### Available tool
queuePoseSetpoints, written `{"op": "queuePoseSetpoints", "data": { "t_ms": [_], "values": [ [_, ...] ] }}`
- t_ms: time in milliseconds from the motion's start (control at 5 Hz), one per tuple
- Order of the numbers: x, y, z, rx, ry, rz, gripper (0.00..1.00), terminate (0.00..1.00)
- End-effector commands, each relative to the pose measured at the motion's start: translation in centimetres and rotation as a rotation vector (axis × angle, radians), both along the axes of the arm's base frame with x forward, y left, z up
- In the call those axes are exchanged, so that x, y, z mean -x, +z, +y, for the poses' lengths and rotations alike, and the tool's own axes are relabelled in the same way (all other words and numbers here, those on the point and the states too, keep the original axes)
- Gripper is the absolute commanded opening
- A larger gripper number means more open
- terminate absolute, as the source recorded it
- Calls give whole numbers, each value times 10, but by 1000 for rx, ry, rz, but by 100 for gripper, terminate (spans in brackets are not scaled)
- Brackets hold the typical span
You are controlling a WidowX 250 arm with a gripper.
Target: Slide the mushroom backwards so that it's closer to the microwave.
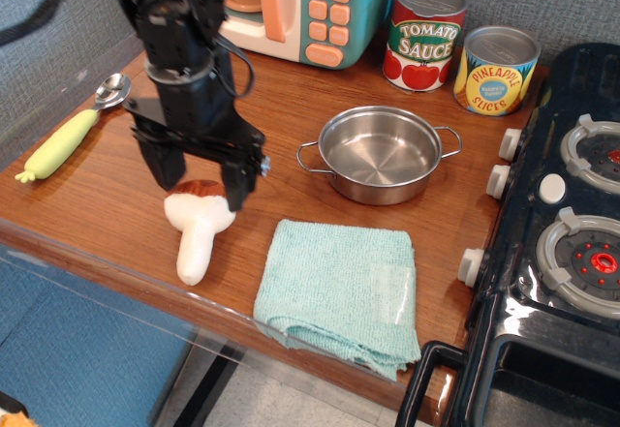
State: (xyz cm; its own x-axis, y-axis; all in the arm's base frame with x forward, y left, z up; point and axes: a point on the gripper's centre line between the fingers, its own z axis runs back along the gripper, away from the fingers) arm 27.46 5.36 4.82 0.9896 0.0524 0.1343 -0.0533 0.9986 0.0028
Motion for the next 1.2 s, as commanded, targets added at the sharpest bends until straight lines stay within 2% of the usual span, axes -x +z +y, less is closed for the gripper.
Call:
{"op": "queuePoseSetpoints", "data": {
  "t_ms": [0,200,400,600,800,1000],
  "values": [
    [-10,-5,2,-10,-27,33,100,0],
    [-11,-4,3,-19,-64,56,0,0],
    [-12,-2,5,-29,-99,77,0,0],
    [-16,7,11,-54,-148,67,0,0],
    [-25,23,20,-82,-172,34,0,0],
    [-42,43,27,-83,-188,-39,0,0]
  ]
}}
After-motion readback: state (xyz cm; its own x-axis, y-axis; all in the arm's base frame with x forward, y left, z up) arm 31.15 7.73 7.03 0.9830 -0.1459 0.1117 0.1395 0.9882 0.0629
